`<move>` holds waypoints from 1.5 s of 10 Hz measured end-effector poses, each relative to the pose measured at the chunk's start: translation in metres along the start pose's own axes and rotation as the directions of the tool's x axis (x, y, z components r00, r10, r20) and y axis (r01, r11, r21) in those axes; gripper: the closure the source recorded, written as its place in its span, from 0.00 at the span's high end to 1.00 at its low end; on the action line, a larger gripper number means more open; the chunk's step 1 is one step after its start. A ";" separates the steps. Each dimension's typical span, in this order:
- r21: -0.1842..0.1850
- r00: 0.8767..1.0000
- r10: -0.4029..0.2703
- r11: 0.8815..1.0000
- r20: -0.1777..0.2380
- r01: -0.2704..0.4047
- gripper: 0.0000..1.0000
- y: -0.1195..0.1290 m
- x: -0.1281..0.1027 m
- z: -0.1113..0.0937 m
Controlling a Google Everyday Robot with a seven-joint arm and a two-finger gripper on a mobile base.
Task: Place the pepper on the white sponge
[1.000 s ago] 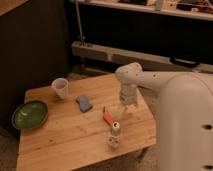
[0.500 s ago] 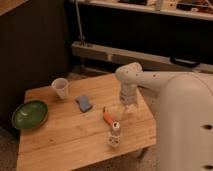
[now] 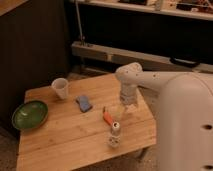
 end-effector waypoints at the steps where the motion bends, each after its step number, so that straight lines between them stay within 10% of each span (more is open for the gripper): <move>1: 0.000 1.000 0.000 1.000 0.000 0.000 0.80 0.000 0.000 0.000; 3: 0.003 1.000 0.009 1.000 0.006 -0.009 0.80 0.000 -0.001 -0.001; 5: 0.004 0.992 0.053 0.999 0.112 -0.054 0.80 -0.002 -0.007 -0.015; 8: 0.004 0.935 0.074 0.997 0.346 -0.080 0.80 0.006 -0.041 -0.042; 11: 0.000 0.944 0.036 0.999 0.328 -0.038 0.80 0.028 -0.085 -0.047; 15: -0.024 0.966 0.000 1.000 0.259 0.007 0.80 0.048 -0.088 -0.025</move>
